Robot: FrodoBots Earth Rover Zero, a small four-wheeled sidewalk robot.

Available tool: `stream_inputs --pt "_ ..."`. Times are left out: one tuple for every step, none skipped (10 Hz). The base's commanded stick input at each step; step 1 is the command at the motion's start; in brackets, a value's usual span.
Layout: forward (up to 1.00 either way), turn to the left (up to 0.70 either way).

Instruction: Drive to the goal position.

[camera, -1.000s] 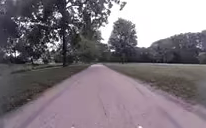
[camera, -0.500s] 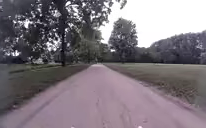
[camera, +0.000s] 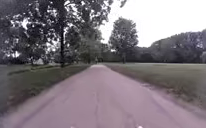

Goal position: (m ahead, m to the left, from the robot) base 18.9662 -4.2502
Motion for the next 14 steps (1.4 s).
stream_inputs --pt "0.7 0.01" --pt "0.7 0.01" --pt "0.7 0.0" --pt "0.7 0.0" --pt "0.7 0.0" --pt "0.7 0.0" --pt "0.7 0.0" --pt "0.7 0.0" --pt "0.7 0.0" --pt "0.7 0.0" --pt "0.7 0.0" --pt "0.7 0.0" --pt "0.7 0.0" --pt "0.7 0.0"
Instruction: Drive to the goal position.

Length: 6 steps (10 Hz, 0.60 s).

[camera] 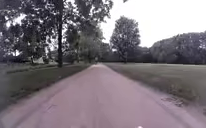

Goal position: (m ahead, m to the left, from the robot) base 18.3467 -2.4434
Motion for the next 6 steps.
stream_inputs --pt "0.7 0.0" --pt "0.7 0.0" --pt "0.7 0.0" --pt "0.7 0.0" --pt "0.7 0.0" --pt "0.7 0.0"
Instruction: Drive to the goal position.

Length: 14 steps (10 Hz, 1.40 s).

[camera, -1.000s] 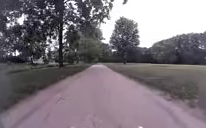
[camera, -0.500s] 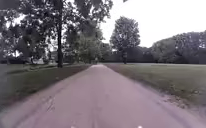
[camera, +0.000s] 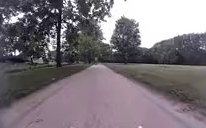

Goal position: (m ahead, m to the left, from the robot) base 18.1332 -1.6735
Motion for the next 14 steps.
stream_inputs --pt "0.7 0.0" --pt "0.7 0.0" --pt "0.7 0.0" --pt "0.7 -0.1" --pt "0.7 -0.14" --pt "0.7 -0.14" --pt "0.7 -0.14" --pt "0.7 -0.14" --pt "0.7 -0.14" --pt "0.7 -0.14" --pt "0.7 -0.14" --pt "0.7 -0.14" --pt "0.7 -0.05" --pt "0.7 0.0"
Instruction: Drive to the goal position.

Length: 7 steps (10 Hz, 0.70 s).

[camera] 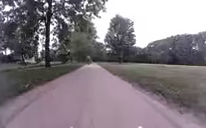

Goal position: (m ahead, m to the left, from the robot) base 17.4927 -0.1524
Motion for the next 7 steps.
stream_inputs --pt "0.7 0.0" --pt "0.7 0.0" --pt "0.7 0.0" --pt "0.7 0.0" --pt "0.7 0.0" --pt "0.7 0.0" --pt "0.7 0.0"
